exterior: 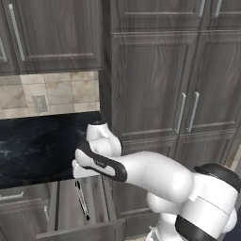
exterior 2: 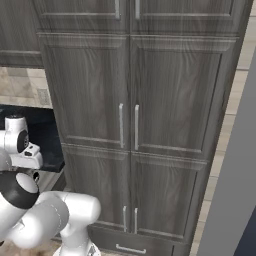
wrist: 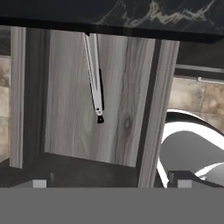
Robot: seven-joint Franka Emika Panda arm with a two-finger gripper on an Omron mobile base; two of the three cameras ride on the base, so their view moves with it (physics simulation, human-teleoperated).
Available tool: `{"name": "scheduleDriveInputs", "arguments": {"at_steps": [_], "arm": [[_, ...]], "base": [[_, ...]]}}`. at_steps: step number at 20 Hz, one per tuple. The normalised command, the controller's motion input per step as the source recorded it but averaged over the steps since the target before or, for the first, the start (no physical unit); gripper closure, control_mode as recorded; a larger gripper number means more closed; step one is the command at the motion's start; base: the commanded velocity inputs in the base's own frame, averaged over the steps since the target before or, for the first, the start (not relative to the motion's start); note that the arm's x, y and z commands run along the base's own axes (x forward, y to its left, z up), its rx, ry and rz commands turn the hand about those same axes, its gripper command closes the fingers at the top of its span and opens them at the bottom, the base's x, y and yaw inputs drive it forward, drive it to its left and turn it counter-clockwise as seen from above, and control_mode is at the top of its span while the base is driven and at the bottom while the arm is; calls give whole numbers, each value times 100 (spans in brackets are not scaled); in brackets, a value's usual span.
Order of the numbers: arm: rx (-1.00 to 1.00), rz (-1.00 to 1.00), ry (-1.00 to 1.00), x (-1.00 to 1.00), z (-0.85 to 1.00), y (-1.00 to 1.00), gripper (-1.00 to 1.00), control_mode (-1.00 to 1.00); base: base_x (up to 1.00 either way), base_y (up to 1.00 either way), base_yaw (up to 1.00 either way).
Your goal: Take the tongs from the drawer on the left and place them on the dining counter next to the tray containing the hot dog.
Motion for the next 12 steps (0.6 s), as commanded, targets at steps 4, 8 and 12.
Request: {"name": "scheduleDriveInputs", "arguments": {"at_steps": [4, 8, 12], "arm": [[-3, 0, -10, 13, -44, 8, -100, -100], [-3, 0, -1, 2, -41, 7, -100, -100], [-3, 0, 0, 5, -27, 6, -100, -100]], "base": [[0, 0, 0], [0, 0, 0], [0, 0, 0]]}}
